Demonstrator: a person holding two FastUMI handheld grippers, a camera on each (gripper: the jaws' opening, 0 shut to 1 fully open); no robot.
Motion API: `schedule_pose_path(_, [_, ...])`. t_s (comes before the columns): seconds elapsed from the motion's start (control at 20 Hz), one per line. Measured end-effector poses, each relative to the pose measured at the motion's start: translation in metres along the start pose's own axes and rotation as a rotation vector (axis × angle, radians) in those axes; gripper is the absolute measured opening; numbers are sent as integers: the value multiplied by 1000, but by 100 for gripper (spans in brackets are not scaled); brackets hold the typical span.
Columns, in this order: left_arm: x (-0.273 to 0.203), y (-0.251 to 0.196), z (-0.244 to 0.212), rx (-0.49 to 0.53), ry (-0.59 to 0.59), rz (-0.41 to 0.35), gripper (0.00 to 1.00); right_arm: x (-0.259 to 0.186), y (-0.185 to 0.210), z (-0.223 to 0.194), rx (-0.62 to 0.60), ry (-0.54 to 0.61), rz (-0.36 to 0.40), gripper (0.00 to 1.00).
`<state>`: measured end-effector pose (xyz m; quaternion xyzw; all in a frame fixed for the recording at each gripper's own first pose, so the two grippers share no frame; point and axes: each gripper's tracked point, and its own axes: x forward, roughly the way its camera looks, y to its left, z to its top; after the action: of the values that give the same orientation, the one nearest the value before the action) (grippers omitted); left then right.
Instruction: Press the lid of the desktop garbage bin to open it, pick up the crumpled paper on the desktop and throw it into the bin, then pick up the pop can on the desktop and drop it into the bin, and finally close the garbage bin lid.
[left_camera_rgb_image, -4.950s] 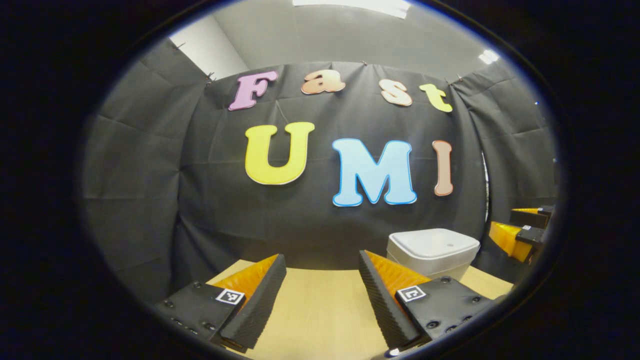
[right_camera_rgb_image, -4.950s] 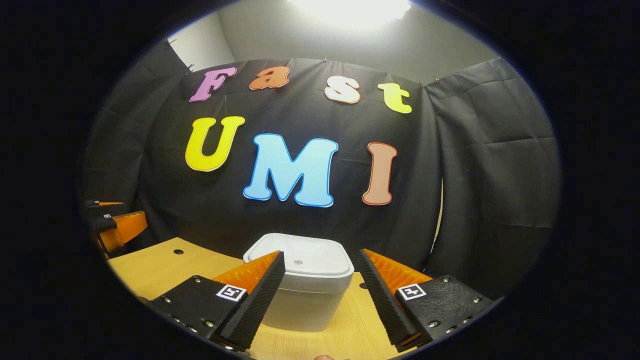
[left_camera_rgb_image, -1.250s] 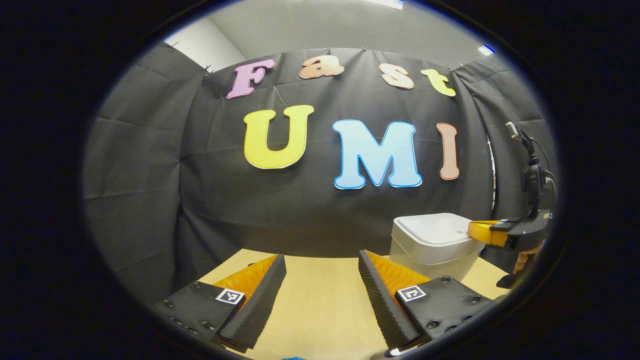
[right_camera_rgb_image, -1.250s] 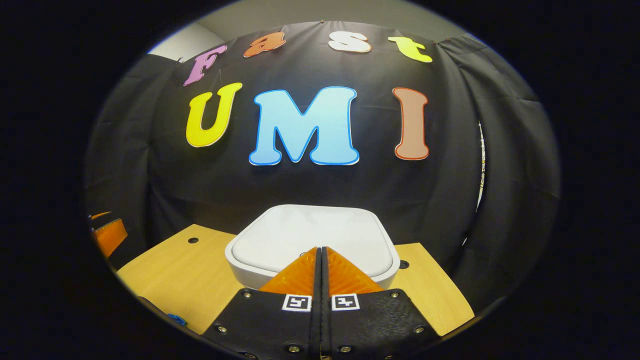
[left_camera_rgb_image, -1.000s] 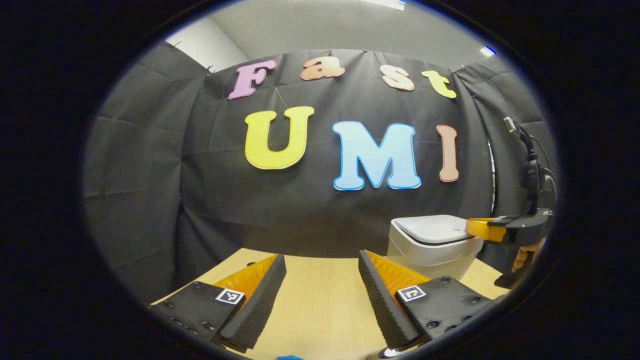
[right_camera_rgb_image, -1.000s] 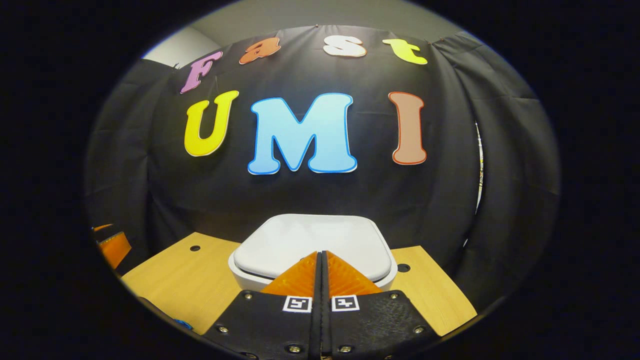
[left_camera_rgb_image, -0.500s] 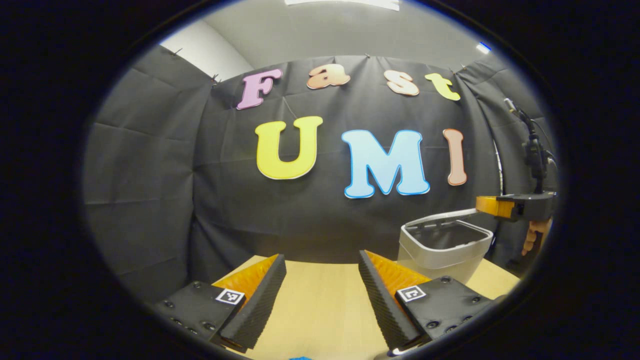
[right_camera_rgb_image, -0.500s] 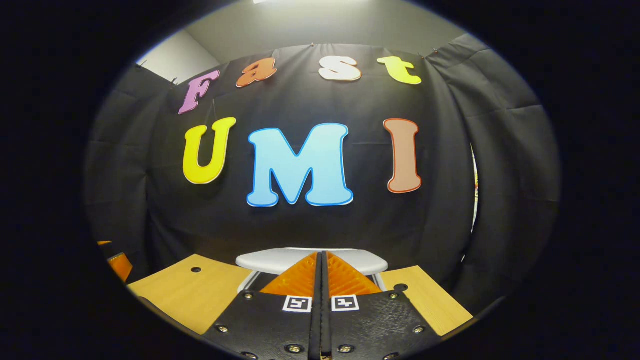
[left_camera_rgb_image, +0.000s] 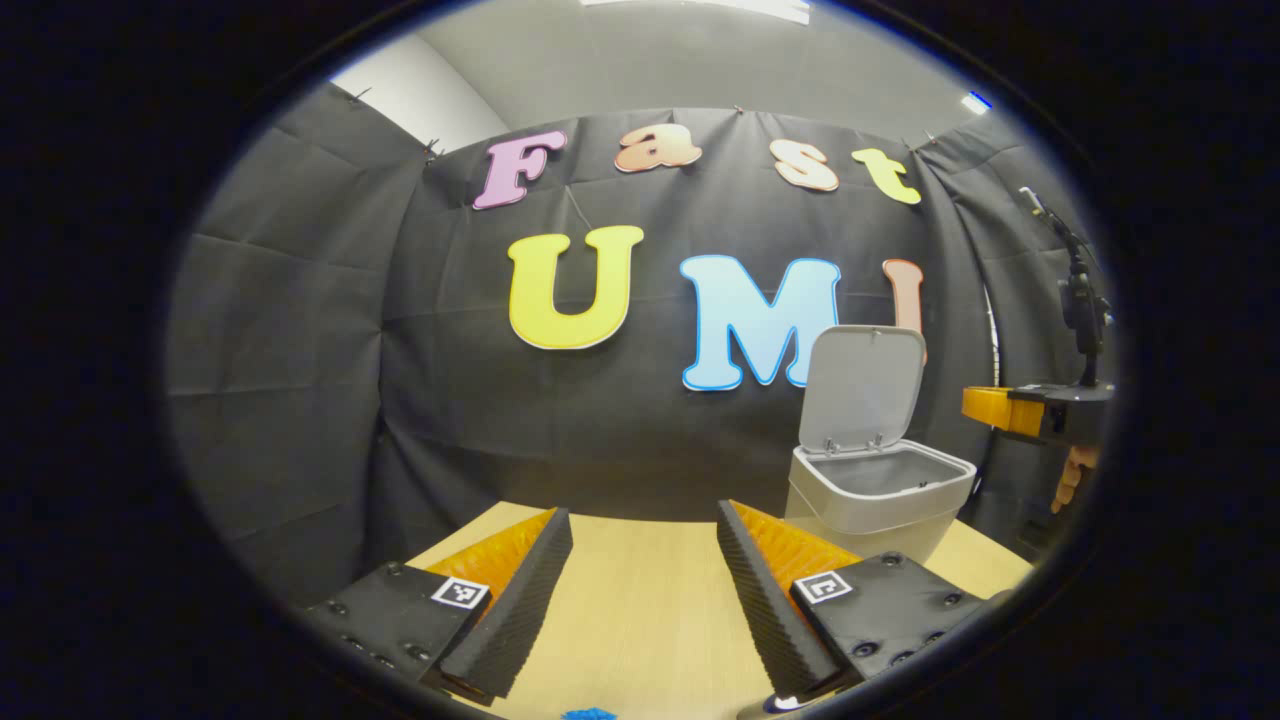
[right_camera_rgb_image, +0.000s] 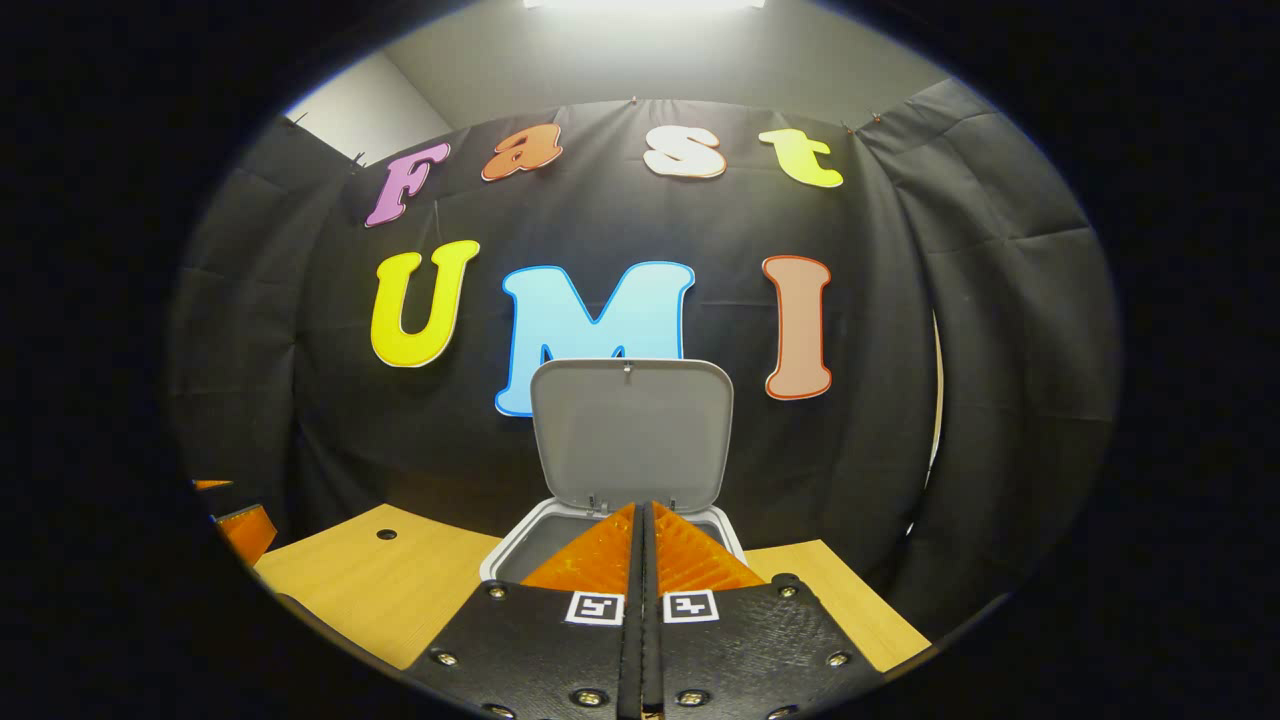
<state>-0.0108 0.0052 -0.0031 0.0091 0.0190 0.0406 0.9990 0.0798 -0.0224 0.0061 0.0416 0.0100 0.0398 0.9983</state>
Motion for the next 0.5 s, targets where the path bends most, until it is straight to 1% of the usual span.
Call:
schedule_pose_path(0.15, [0, -2, -1, 2, -4, -7, 96, -7, -3, -3, -9, 15, -19, 0])
schedule_pose_path(0.5, [-4, -10, -9, 10, 12, -26, 96, -27, -3, -13, -19, 39, -26, 0])
